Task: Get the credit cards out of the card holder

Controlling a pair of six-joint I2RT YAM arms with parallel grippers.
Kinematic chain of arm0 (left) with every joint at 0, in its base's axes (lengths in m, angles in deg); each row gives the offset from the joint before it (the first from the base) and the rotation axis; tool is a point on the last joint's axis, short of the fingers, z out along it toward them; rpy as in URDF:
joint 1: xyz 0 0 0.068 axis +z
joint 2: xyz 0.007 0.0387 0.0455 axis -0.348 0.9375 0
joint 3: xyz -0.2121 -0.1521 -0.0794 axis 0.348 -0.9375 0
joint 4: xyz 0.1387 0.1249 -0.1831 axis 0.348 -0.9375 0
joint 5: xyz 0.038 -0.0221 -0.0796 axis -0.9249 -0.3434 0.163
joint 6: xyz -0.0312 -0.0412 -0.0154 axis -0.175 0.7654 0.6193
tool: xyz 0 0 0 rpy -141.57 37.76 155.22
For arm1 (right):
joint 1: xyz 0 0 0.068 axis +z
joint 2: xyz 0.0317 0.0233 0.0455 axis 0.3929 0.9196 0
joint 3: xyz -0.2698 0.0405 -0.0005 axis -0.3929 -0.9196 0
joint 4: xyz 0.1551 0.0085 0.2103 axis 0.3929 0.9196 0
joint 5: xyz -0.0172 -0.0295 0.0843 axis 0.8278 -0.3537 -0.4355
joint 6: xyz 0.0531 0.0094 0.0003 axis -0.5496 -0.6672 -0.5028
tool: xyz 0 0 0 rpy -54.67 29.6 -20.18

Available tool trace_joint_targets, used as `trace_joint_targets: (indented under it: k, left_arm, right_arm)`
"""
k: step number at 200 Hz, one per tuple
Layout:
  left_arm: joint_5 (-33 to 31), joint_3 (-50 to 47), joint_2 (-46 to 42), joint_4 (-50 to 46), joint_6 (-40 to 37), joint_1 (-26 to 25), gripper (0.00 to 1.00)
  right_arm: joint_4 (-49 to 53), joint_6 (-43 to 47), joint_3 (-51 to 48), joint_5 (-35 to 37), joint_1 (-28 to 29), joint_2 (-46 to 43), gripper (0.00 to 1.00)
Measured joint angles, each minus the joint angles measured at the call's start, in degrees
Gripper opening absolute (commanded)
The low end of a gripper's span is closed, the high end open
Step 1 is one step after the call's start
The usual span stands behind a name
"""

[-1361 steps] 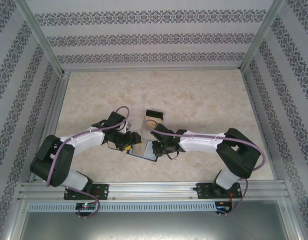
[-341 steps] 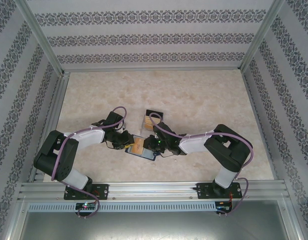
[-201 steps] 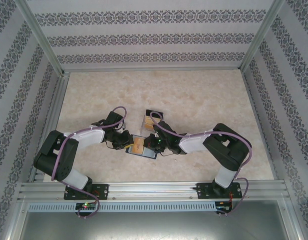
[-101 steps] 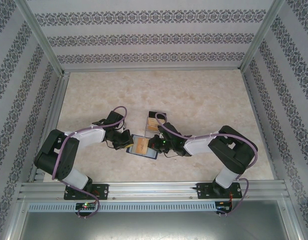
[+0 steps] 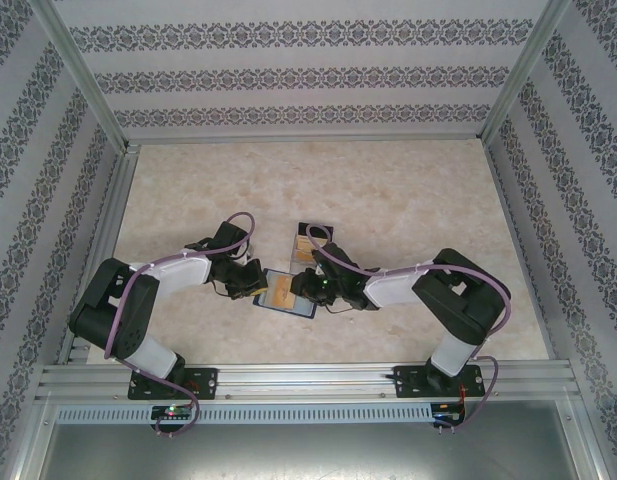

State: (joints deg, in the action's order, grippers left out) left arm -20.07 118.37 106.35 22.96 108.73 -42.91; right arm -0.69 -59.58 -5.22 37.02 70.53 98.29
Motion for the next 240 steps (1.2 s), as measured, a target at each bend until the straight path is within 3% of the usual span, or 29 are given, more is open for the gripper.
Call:
trace_joint_targets:
  k: [15, 38, 157, 240]
  left_arm:
    - [0.0, 0.0, 0.0, 0.0, 0.0, 0.0, 0.08]
    - [0.0, 0.0, 0.0, 0.0, 0.0, 0.0, 0.08]
    - [-0.04, 0.22, 0.17, -0.22, 0.0, 0.0, 0.04]
    - [-0.04, 0.22, 0.17, -0.24, -0.02, 0.0, 0.04]
  right_arm:
    - [-0.42, 0.02, 0.33, 0.02, 0.13, 0.5, 0.18]
    - [-1.05, 0.11, 0.35, -0.15, 0.11, 0.68, 0.0]
    - [-0.81, -0.2, -5.77, 0.92, -0.24, -7.19, 0.0]
    - [10.34, 2.12, -12.57, 1.86, -3.72, -22.86, 0.0]
